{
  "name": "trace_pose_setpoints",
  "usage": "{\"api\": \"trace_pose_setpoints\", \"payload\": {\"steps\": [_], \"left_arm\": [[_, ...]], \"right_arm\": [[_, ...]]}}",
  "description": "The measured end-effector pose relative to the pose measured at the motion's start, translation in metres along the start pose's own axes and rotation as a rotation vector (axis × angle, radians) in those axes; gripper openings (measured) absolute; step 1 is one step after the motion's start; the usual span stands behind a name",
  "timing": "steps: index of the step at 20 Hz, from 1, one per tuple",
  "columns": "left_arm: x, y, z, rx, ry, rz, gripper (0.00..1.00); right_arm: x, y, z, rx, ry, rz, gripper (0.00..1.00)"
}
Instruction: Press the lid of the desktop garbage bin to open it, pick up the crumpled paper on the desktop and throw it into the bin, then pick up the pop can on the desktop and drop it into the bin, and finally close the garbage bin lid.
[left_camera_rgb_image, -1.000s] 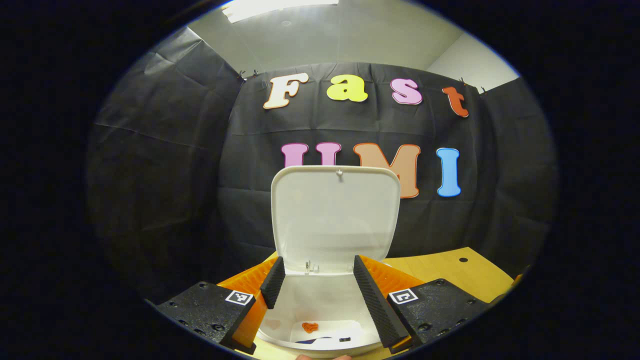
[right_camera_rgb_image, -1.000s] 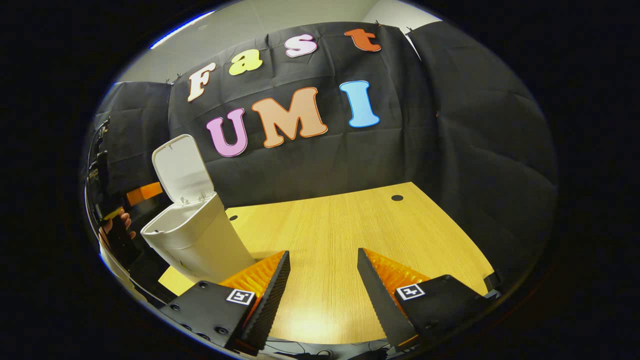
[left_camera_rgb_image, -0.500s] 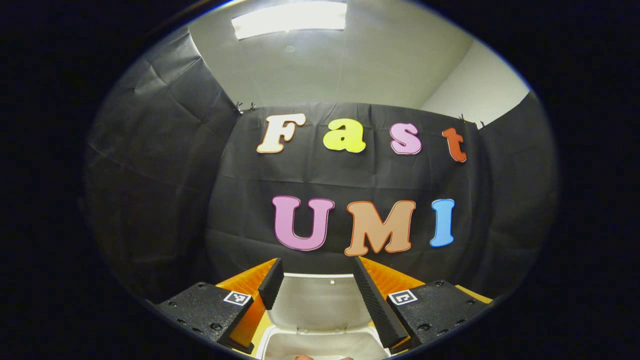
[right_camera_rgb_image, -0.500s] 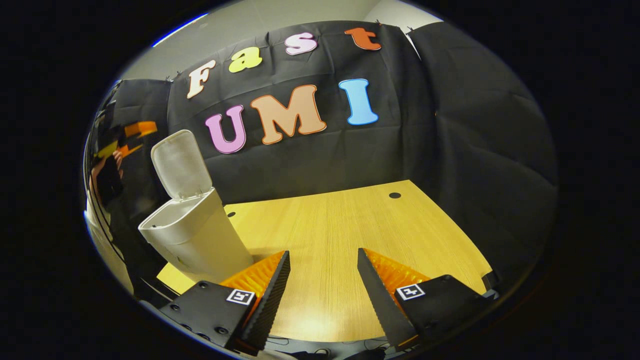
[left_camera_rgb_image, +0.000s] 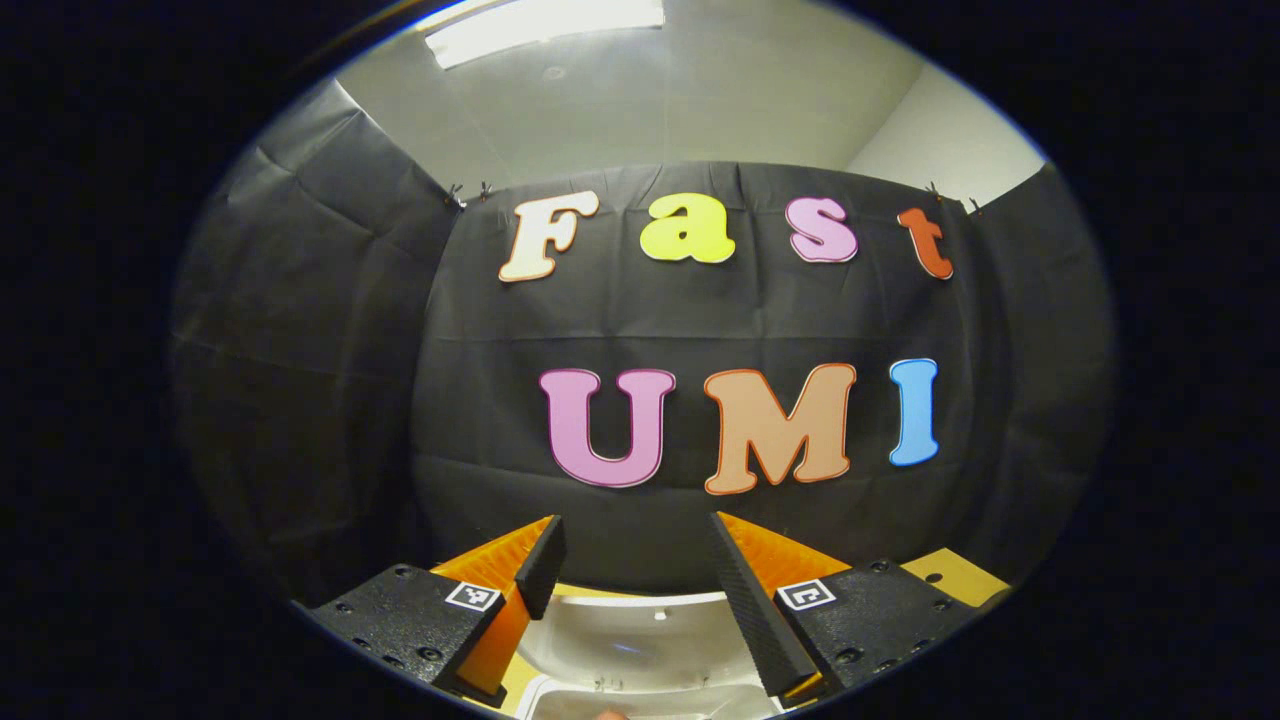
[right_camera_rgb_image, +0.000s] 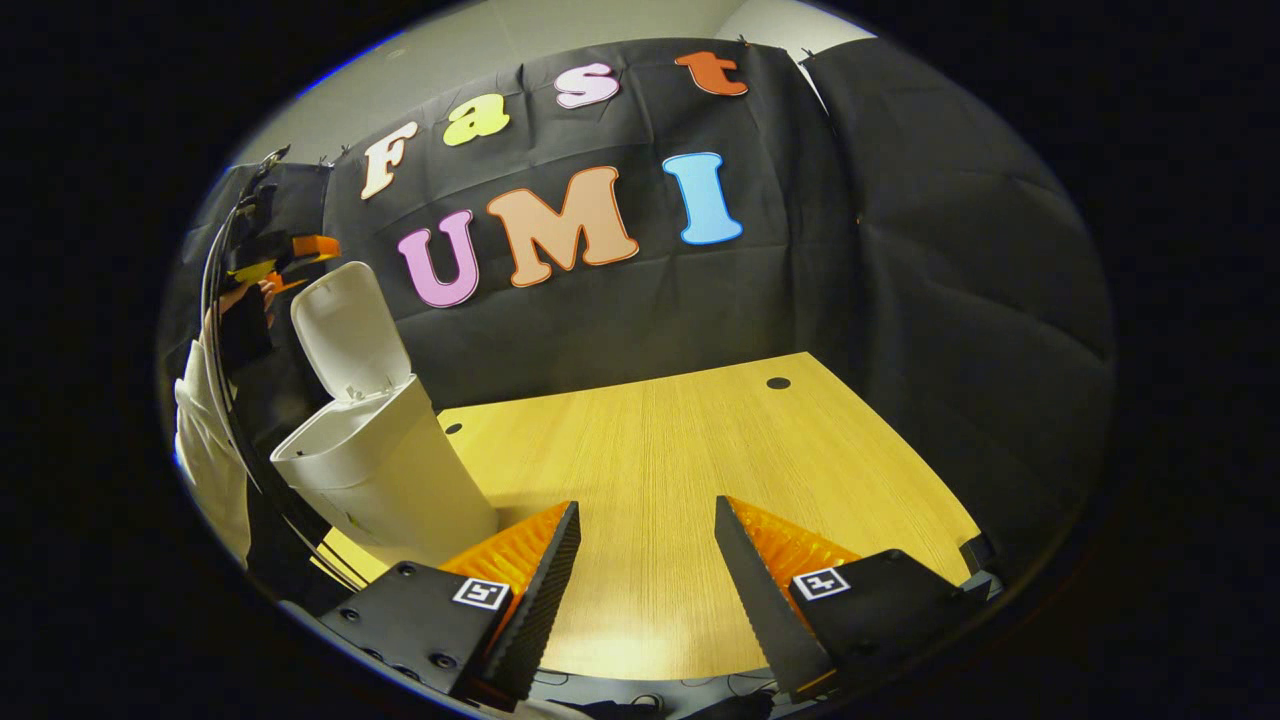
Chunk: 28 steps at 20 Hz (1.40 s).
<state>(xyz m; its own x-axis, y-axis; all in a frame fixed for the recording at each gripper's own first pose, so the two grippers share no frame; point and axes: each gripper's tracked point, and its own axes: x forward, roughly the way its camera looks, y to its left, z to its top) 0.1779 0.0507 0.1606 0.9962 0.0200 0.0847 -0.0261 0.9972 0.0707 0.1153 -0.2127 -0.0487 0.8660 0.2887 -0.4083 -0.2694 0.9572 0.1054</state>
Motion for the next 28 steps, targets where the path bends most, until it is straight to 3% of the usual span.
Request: {"api": "trace_pose_setpoints", "payload": {"steps": [3, 5, 11, 13, 15, 20, 23, 25, 26, 28], "left_arm": [[-0.002, 0.011, -0.007, 0.018, 0.017, 0.027, 0.84], [-0.007, 0.008, -0.007, 0.012, 0.007, 0.018, 0.78], [-0.057, 0.006, -0.017, 0.005, -0.053, 0.031, 0.76], [-0.079, 0.006, -0.026, 0.0, -0.091, 0.058, 0.82], [-0.103, 0.003, -0.042, 0.029, -0.12, 0.076, 0.79], [-0.141, -0.009, -0.092, 0.057, -0.129, 0.077, 0.84], [-0.142, -0.016, -0.154, 0.049, 0.006, 0.041, 0.82], [-0.148, -0.008, -0.184, 0.03, 0.088, 0.062, 0.86], [-0.148, -0.007, -0.162, 0.04, -0.015, 0.072, 0.89], [-0.146, -0.011, -0.164, 0.059, -0.041, 0.079, 0.89]], "right_arm": [[-0.002, -0.005, 0.003, 0.005, -0.008, -0.008, 0.87], [-0.002, -0.008, 0.003, 0.02, -0.007, -0.011, 0.87], [0.0, -0.006, 0.002, 0.019, -0.015, -0.014, 0.87], [0.005, 0.0, 0.002, 0.017, -0.008, -0.003, 0.87], [0.011, 0.008, 0.0, 0.01, 0.004, 0.013, 0.87], [0.02, 0.032, 0.005, -0.019, 0.009, 0.063, 0.87], [0.023, 0.042, 0.006, -0.039, 0.018, 0.078, 0.87], [0.023, 0.046, 0.003, -0.05, 0.024, 0.082, 0.87], [0.023, 0.046, 0.002, -0.052, 0.03, 0.081, 0.87], [0.022, 0.047, -0.004, -0.05, 0.043, 0.079, 0.87]]}}
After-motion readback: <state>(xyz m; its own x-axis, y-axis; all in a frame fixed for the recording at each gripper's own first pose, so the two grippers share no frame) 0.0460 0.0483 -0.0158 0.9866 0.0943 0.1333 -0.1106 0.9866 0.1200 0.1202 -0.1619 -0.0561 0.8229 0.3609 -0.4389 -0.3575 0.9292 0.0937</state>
